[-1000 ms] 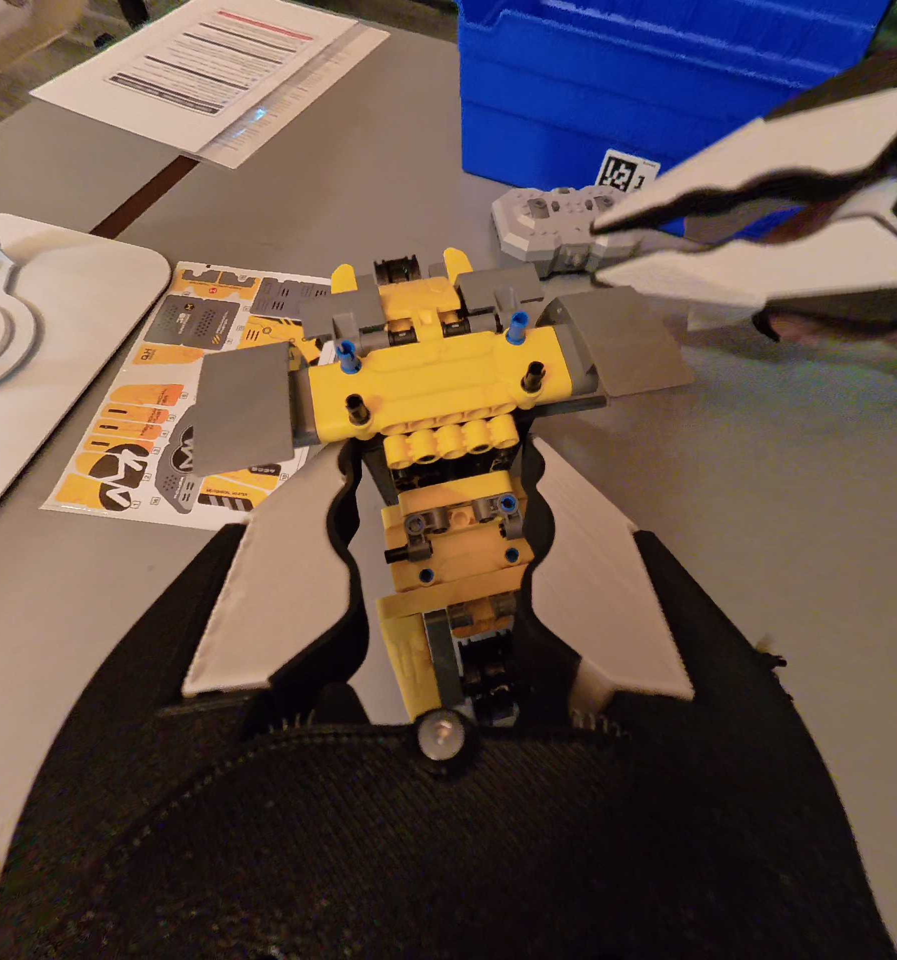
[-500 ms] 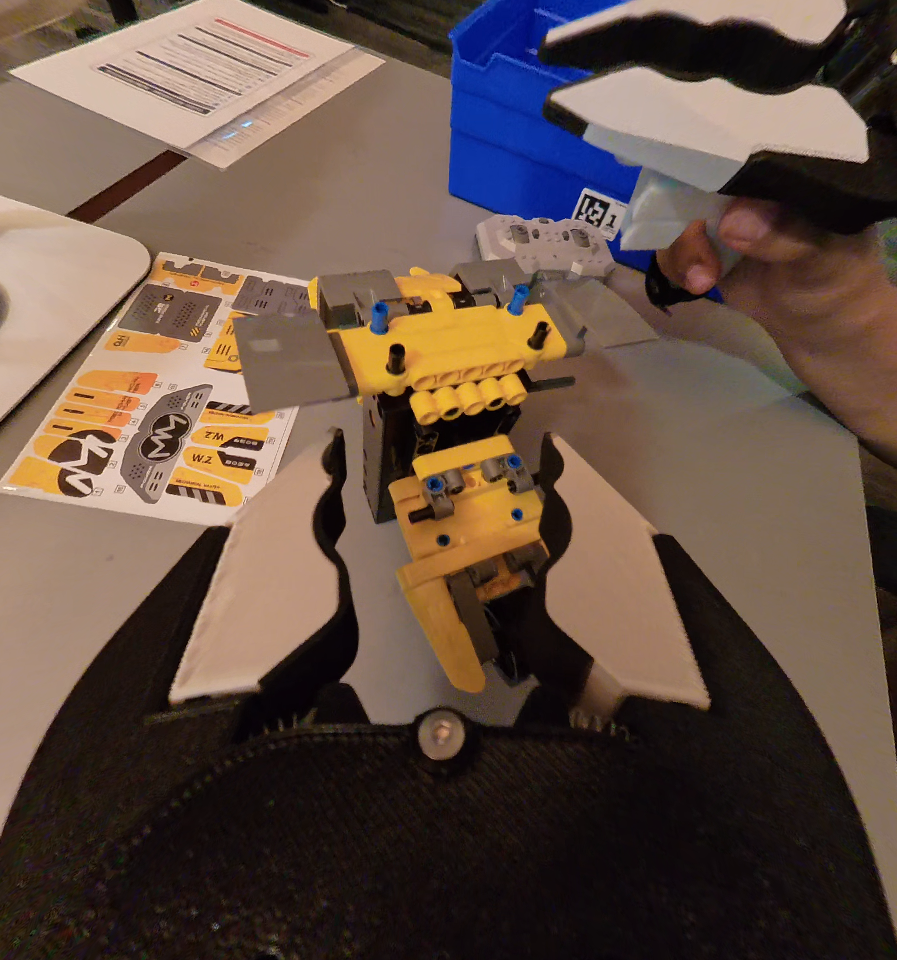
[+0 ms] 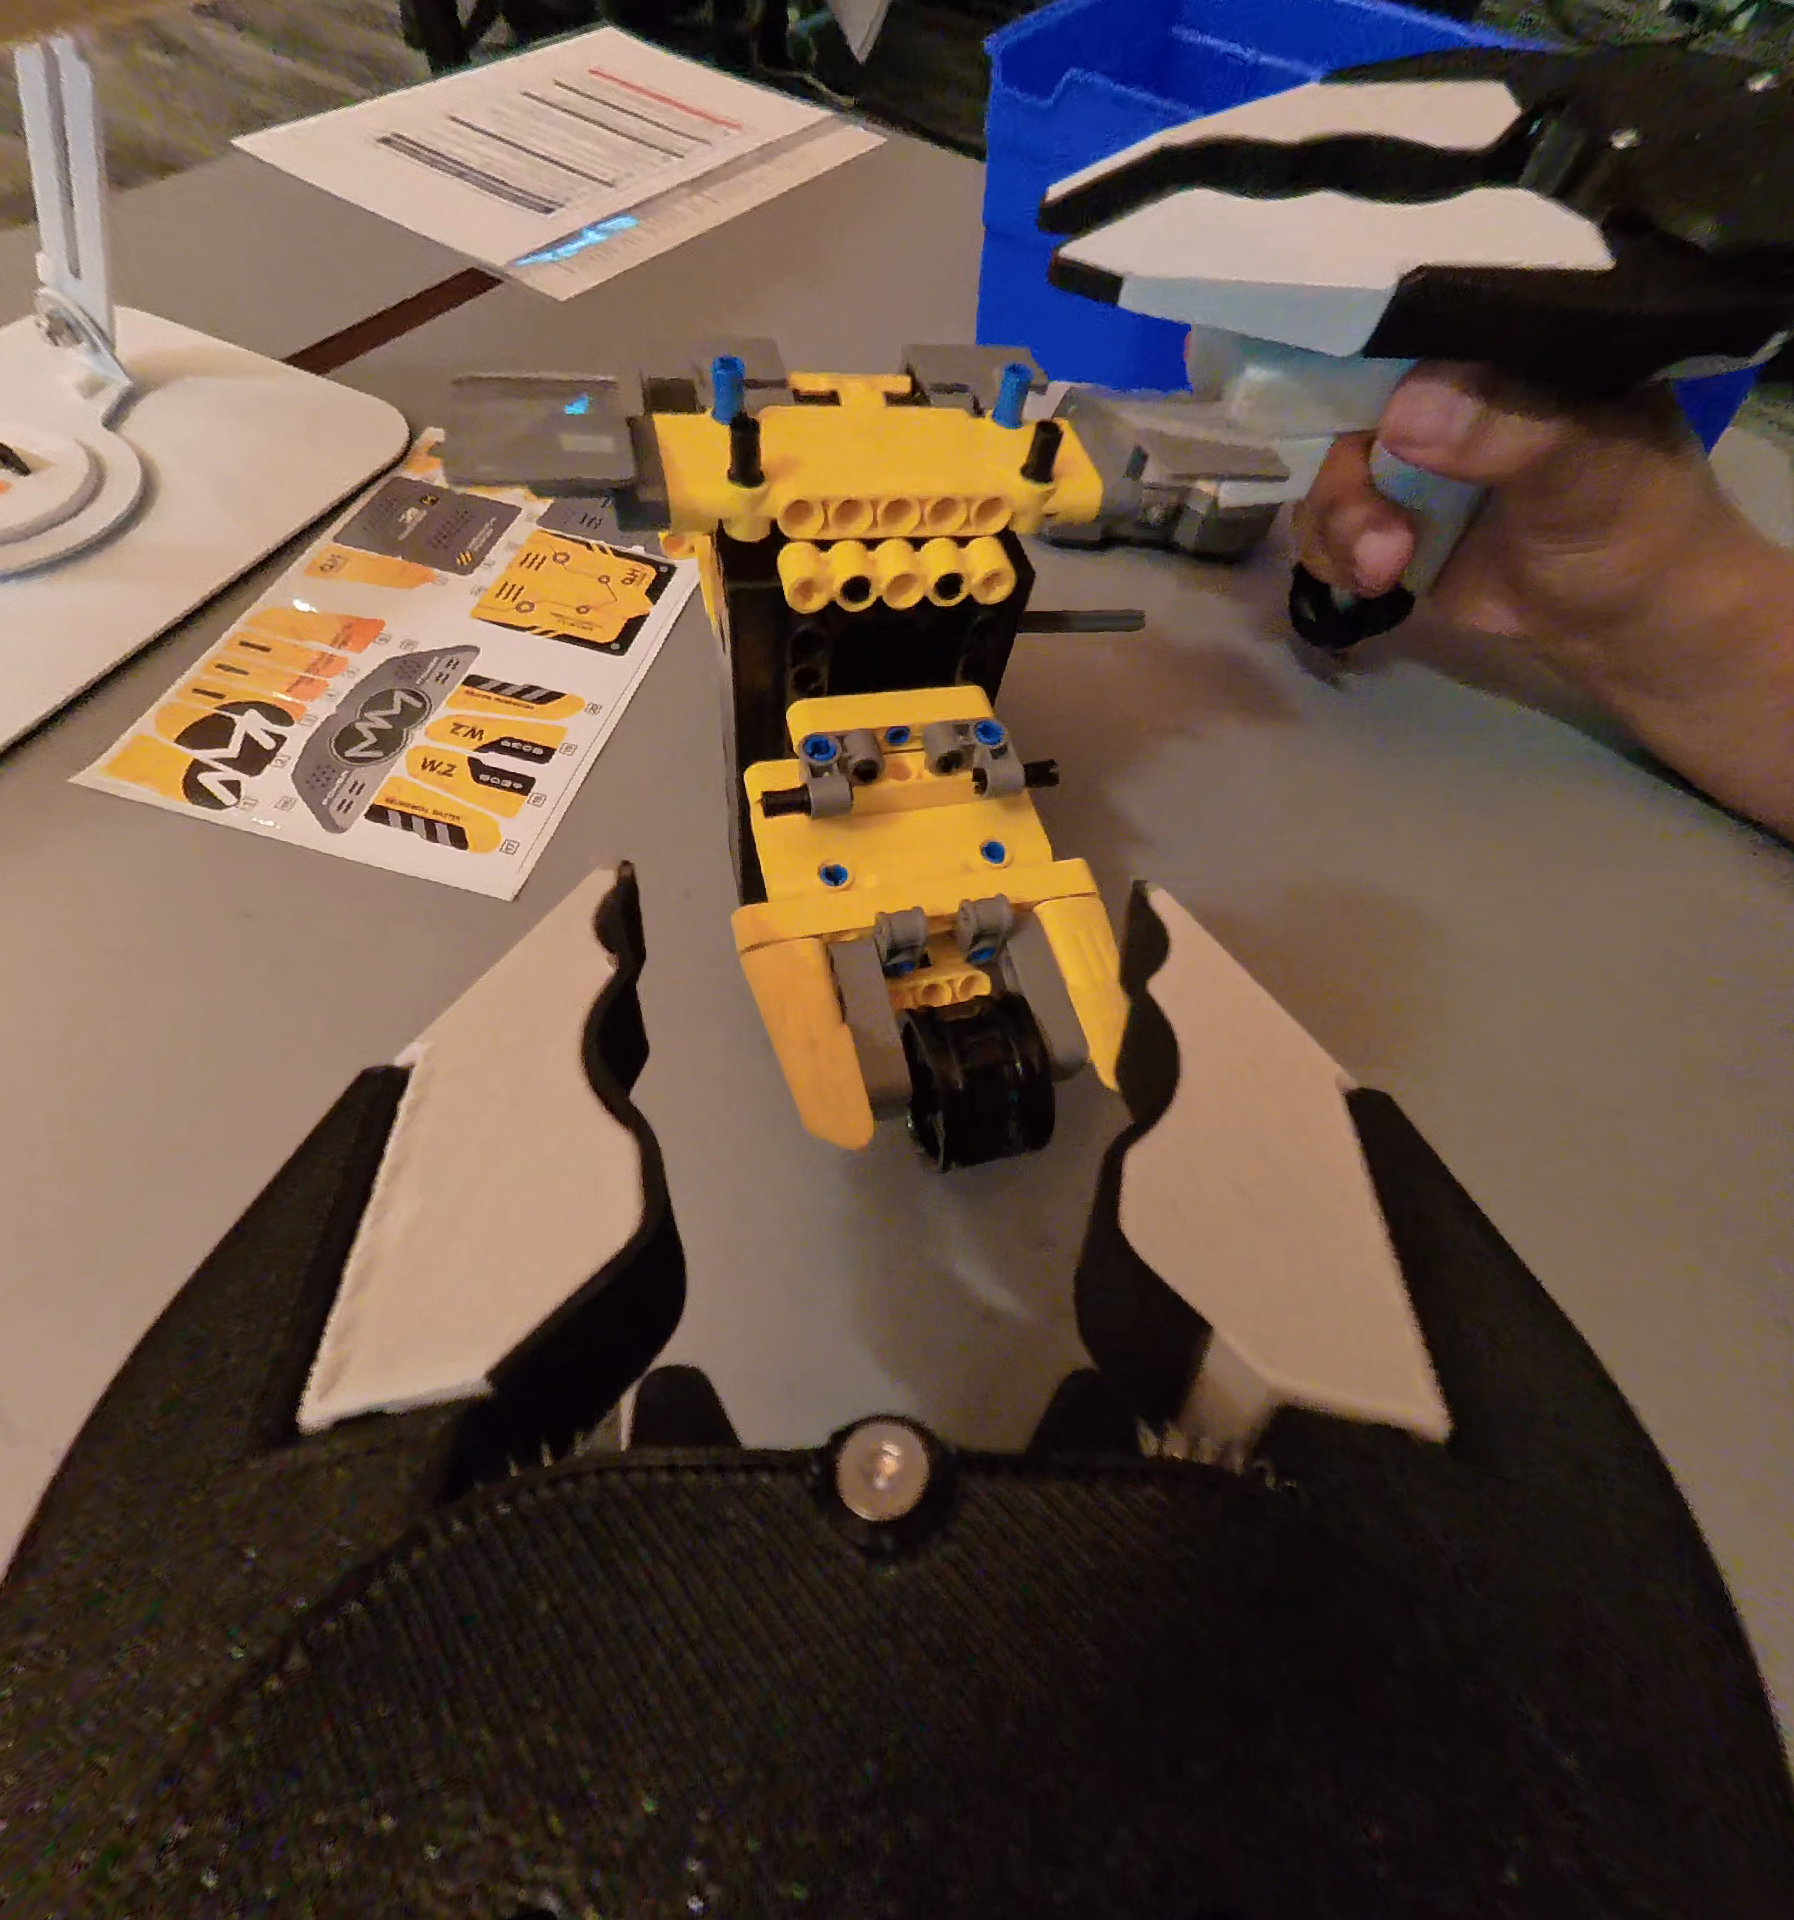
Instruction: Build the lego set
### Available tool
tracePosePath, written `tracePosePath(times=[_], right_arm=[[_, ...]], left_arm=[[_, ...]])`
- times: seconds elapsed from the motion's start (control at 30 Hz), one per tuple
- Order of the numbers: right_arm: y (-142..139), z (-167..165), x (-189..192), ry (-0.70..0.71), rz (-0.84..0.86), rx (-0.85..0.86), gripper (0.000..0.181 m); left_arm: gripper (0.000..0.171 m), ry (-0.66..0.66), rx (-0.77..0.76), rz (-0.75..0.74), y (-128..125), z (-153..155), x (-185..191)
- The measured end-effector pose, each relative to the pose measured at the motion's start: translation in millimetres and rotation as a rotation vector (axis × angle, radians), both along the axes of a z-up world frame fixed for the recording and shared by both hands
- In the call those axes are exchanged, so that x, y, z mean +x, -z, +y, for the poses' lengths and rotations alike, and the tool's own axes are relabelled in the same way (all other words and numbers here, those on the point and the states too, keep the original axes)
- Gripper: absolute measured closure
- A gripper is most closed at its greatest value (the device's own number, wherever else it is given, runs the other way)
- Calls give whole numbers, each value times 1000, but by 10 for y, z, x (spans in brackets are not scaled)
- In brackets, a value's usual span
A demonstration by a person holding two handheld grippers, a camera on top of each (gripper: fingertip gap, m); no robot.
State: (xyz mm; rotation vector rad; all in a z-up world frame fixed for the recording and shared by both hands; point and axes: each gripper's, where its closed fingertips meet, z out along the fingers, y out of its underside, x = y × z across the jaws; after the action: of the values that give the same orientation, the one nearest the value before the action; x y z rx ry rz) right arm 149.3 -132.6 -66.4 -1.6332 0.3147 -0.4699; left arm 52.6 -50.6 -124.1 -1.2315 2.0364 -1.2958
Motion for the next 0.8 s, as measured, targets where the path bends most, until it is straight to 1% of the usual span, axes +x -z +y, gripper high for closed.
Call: tracePosePath(times=[0.03, 0.07, 0.17, 0.33, 0.47, 0.57, 0.73, 0.8], right_arm=[[4, 17, -20, -12, 13, 6, 166], [3, 32, -41, -21, 21, 10, 166], [9, 65, -83, -34, 17, 4, 165], [44, 88, -100, -52, 41, 7, 165], [36, 85, -103, -75, 98, 46, 165], [41, 71, -74, -67, 102, 47, 164], [78, 70, -43, -56, 101, 33, 164], [91, 78, -46, -61, 110, 34, 164]], left_arm=[[88, -2, 12, 11, 35, 15, 4], [86, -8, 21, 19, 65, 33, 10], [95, 22, -37, 45, 75, -14, -10], [95, 51, -97, 91, 114, -55, -21], [88, 83, -158, 107, 56, -131, -54], [88, 78, -150, 96, 43, -116, -47], [91, 60, -83, 108, 164, -89, -28], [92, 65, -75, 102, 164, -96, -31]])
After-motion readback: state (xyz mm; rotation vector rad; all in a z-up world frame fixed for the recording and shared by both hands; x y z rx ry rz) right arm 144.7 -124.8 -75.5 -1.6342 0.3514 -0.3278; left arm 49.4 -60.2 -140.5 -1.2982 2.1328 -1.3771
